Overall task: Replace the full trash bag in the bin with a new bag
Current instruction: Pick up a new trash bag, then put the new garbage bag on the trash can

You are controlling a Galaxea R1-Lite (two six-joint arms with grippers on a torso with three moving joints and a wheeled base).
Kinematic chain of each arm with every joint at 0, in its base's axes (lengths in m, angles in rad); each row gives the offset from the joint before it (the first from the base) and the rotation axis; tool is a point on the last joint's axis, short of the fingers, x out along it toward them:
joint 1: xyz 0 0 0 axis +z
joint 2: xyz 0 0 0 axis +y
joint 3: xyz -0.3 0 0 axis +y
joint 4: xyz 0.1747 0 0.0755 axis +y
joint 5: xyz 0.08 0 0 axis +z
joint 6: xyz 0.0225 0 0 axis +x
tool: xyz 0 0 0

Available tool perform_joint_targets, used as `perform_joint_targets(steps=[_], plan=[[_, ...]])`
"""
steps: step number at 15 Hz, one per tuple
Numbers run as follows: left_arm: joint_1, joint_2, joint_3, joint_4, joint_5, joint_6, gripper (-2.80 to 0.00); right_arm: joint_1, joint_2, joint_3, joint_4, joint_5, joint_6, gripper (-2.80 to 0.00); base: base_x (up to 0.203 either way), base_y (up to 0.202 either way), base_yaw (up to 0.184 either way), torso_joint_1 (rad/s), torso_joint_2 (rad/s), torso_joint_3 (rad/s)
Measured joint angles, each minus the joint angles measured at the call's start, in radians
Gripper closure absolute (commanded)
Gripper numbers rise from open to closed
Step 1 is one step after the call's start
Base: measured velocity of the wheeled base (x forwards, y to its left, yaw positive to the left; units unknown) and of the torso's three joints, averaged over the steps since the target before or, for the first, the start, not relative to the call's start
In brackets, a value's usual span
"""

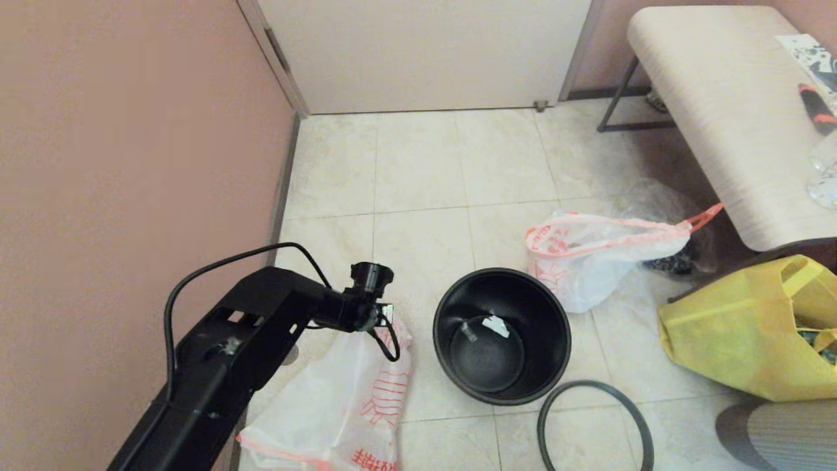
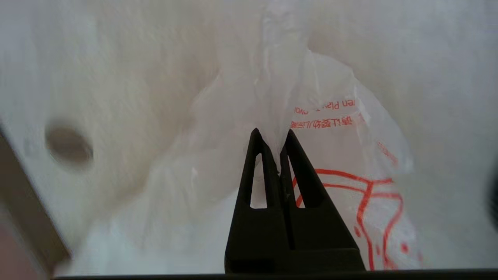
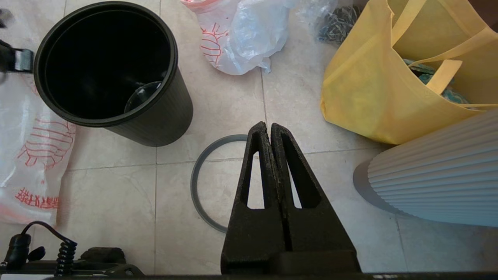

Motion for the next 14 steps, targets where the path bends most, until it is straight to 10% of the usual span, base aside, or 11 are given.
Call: perform_joint_targets(steps=[8,14], plan=[[-0.162,-0.638,0.647,0.182,0.033,-0.191,0.0,0.0,0.0,0.0,0.0,0.0,0.0,0.0,0.0,0.0,0.0,0.0,0.0,0.0],[-0.404,-1.138,0.77,0.605,0.152,-0.239,0.0,0.0,0.0,0.0,0.0,0.0,0.0,0.0,0.0,0.0,0.0,0.0,0.0,0.0]])
